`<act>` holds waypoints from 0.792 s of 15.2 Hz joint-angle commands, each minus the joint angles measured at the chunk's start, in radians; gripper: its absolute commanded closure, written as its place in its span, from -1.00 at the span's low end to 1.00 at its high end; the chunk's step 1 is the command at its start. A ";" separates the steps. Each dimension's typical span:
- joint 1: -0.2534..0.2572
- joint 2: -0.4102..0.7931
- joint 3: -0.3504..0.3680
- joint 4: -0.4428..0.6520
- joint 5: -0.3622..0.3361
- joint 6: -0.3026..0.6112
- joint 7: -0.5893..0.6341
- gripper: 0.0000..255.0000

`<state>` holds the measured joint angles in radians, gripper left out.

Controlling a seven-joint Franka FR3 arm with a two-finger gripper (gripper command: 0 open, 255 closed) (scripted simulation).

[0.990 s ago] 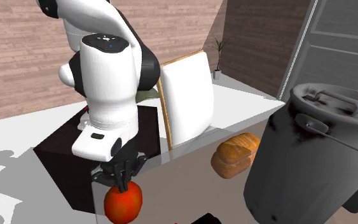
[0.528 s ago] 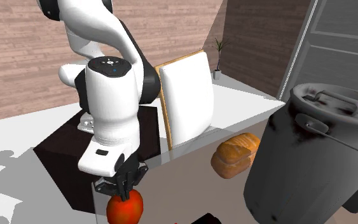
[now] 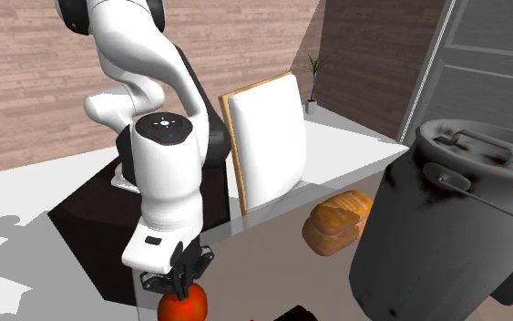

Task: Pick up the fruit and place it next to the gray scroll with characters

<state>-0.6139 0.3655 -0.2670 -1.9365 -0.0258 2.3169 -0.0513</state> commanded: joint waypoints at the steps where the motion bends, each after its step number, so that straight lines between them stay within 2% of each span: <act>1: -0.001 0.017 0.002 -0.004 0.004 0.022 0.000 1.00; 12: -0.015 0.117 0.018 -0.021 0.028 0.137 -0.005 1.00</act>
<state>-0.6272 0.4726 -0.2513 -1.9555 -0.0005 2.4411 -0.0557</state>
